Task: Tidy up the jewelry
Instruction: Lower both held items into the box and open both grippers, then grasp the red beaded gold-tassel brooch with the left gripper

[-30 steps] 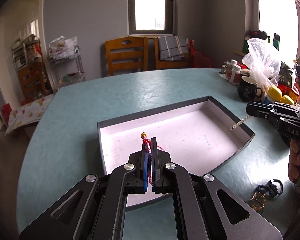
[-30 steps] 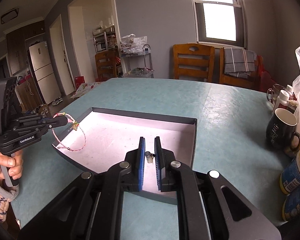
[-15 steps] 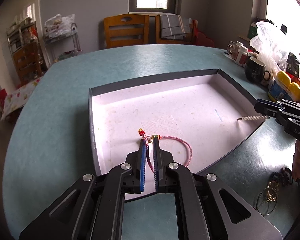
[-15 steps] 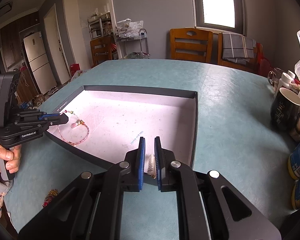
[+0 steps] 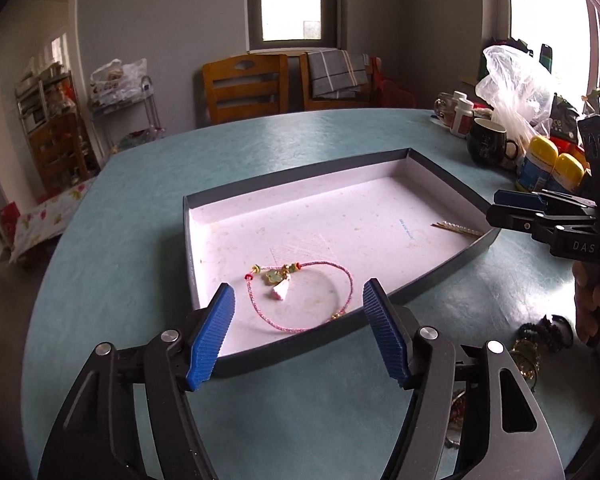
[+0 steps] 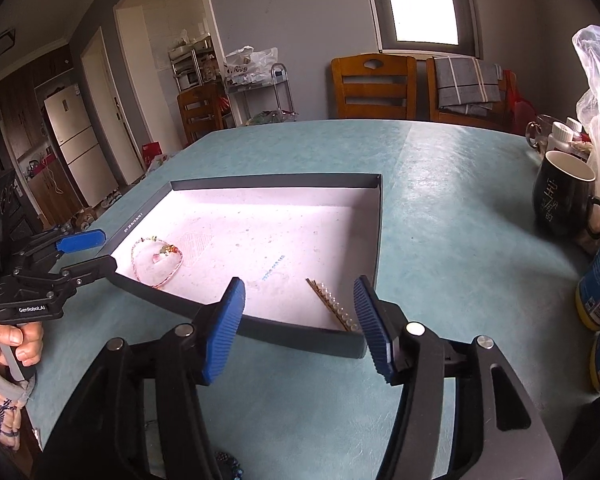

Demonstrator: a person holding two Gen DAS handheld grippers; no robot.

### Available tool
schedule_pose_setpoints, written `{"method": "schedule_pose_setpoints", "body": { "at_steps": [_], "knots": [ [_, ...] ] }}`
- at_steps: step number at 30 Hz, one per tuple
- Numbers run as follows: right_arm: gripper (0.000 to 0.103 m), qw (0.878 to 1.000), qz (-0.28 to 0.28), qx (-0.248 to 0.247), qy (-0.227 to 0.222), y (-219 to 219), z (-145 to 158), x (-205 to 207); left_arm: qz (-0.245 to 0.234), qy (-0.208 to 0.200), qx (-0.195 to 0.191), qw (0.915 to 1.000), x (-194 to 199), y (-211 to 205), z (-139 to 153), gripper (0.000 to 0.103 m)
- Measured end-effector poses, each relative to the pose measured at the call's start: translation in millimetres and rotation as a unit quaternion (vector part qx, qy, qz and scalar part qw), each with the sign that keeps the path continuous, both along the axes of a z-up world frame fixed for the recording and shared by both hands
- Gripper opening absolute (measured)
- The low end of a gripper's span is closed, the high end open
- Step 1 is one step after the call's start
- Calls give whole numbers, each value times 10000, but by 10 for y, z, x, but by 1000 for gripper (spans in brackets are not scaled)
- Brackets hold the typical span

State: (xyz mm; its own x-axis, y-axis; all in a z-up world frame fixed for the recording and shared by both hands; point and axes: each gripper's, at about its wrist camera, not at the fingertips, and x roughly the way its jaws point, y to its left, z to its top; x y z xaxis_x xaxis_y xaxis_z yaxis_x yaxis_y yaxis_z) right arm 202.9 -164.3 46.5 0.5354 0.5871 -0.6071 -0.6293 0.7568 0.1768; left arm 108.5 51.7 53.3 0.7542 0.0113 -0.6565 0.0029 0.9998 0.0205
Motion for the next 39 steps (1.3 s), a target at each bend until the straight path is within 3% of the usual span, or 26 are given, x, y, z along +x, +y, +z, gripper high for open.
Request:
{"method": "schedule_pose_setpoints", "body": {
  "at_steps": [7, 16, 25, 31, 34, 39],
  "knots": [
    [71, 9999, 70, 39, -127, -233, 131, -333, -465, -25, -202, 9987, -305, -185, 85, 76],
    [73, 9997, 159, -211, 4, -425, -40, -712, -1250, 233, -261, 9915, -614, -537, -22, 80],
    [75, 9994, 158, -265, 171, -555, -222, -984, -1781, 553, -58, 9824, -680, -850, -266, 80],
    [76, 9994, 134, -259, 161, -635, -208, -1095, -1854, 622, 478, 9795, -635, -1029, -349, 80],
    [77, 9994, 141, -252, 176, -656, -203, -1113, -1886, 580, 540, 9788, -624, -1040, -352, 77],
    [78, 9995, 123, -201, 187, -680, -196, -1103, -1838, 619, 631, 9790, -579, -1053, -372, 57]
  ]
}}
